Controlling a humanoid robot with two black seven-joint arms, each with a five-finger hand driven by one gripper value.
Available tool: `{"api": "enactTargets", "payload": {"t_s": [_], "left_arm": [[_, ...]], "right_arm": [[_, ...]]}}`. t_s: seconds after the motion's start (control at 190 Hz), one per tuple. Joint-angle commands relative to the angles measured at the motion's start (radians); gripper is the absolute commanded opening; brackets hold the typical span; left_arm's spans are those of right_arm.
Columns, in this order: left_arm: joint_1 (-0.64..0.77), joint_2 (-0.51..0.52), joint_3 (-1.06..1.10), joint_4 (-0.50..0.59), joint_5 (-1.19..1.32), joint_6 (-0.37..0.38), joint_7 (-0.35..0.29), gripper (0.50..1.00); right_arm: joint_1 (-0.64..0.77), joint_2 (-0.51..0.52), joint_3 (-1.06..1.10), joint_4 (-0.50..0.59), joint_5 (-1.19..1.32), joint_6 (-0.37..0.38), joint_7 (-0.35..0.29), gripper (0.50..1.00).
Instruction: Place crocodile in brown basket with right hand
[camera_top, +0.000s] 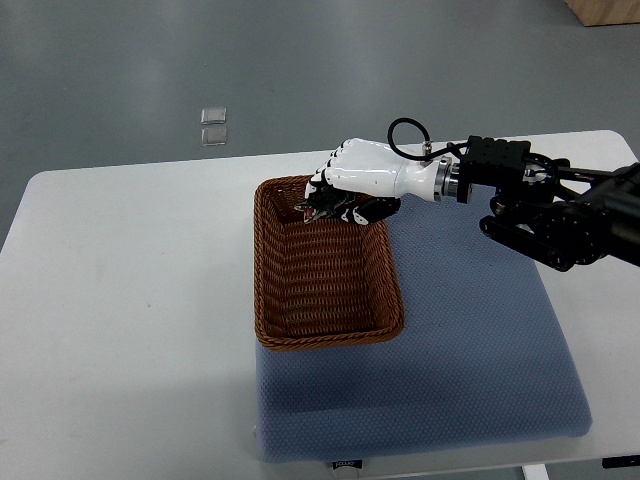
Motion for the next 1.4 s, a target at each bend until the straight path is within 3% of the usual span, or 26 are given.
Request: {"api": "enactTargets", "payload": {"t_s": [0.0, 0.074, 0.142, 0.221, 0.274, 0.516, 0.779, 0.926, 1.084, 1.253, 1.395], "left_arm": [[-0.001, 0.000, 0.000, 0.000, 0.000, 0.000, 0.000, 1.000], [0.000, 0.000, 0.000, 0.000, 0.000, 0.000, 0.000, 1.000], [0.000, 0.000, 0.000, 0.000, 0.000, 0.000, 0.000, 1.000], [0.000, 0.000, 0.000, 0.000, 0.000, 0.000, 0.000, 1.000], [-0.001, 0.000, 0.000, 0.000, 0.000, 0.000, 0.000, 1.000], [0.000, 0.000, 0.000, 0.000, 0.000, 0.000, 0.000, 1.000], [0.000, 0.000, 0.000, 0.000, 0.000, 0.000, 0.000, 1.000], [-0.001, 0.000, 0.000, 0.000, 0.000, 0.000, 0.000, 1.000], [0.000, 0.000, 0.000, 0.000, 0.000, 0.000, 0.000, 1.000], [0.000, 0.000, 0.000, 0.000, 0.000, 0.000, 0.000, 1.000], [0.000, 0.000, 0.000, 0.000, 0.000, 0.000, 0.000, 1.000]], "right_arm": [[-0.018, 0.016, -0.001, -0.001, 0.000, -0.002, 0.000, 0.531], [-0.027, 0.026, 0.000, -0.001, 0.000, -0.006, 0.000, 0.560], [-0.033, 0.033, -0.001, -0.001, 0.001, -0.008, 0.000, 0.643], [-0.036, 0.036, 0.002, -0.001, 0.001, -0.019, 0.000, 0.866], [-0.041, 0.038, 0.002, -0.001, 0.003, -0.031, 0.000, 0.921], [-0.056, 0.036, 0.004, -0.001, 0.004, -0.101, 0.000, 0.932], [-0.055, -0.019, 0.007, 0.001, 0.351, -0.062, -0.017, 0.930], [-0.082, -0.053, 0.053, 0.002, 0.546, 0.041, -0.057, 0.930], [-0.122, -0.105, 0.177, 0.001, 0.813, 0.225, -0.076, 0.930], [-0.135, -0.160, 0.251, -0.015, 1.155, 0.417, -0.232, 0.932], [-0.151, -0.184, 0.251, -0.053, 1.382, 0.497, -0.342, 0.932]]}}
